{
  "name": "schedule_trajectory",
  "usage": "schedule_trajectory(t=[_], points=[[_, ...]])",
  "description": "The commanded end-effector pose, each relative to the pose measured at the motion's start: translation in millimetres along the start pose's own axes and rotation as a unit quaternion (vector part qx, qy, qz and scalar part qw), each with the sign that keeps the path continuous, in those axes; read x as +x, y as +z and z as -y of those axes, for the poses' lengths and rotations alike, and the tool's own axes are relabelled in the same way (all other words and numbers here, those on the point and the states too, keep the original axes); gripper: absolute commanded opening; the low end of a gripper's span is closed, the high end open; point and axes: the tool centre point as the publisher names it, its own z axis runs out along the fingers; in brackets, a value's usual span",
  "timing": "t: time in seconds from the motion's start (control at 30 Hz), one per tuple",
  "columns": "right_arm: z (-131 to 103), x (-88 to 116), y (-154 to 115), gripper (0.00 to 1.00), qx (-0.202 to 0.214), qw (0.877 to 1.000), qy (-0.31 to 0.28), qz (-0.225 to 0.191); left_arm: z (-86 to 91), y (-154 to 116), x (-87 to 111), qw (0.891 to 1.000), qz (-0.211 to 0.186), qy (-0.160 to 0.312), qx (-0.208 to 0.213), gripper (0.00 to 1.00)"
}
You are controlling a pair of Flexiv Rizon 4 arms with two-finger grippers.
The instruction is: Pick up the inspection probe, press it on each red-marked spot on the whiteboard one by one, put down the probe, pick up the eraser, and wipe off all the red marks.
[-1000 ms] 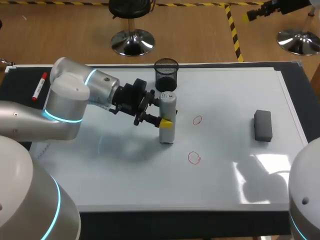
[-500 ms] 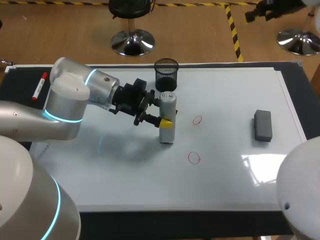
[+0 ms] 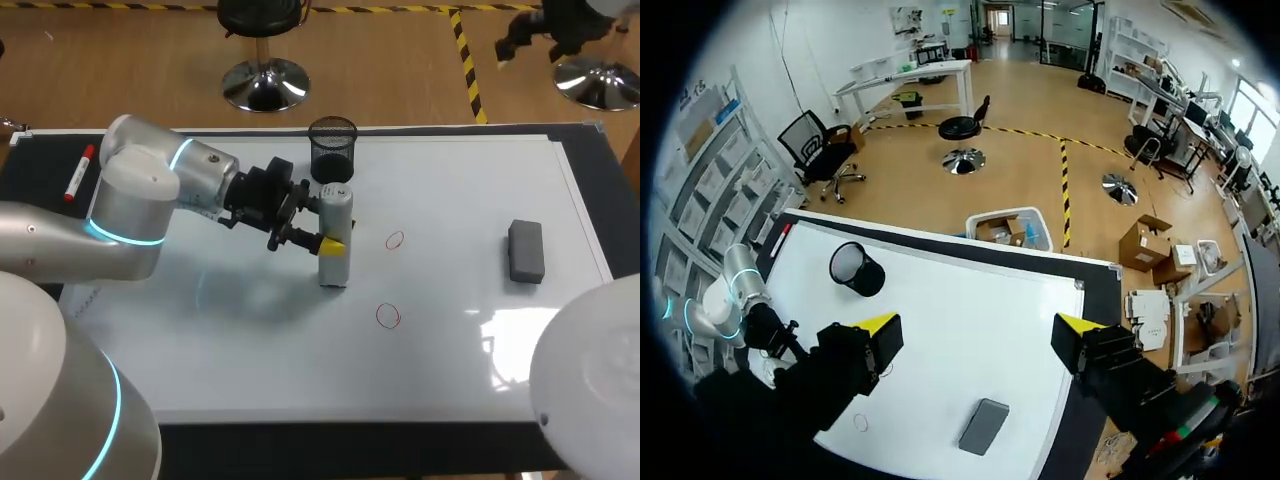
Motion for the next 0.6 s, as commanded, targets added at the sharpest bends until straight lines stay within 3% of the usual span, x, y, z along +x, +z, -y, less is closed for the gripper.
schedule_trajectory(t=[0.03,0.6], points=[[13.7,2.8,-14.2,1.00,0.009,0.999,0.011,0.053,-2.8,0.1,-0.5,1.000,0.000,0.001,0.001,0.00],[63.8,-4.9,-26.4,1.00,0.092,0.987,0.058,0.118,-2.8,0.1,-0.5,1.000,0.000,0.001,0.001,0.00]])
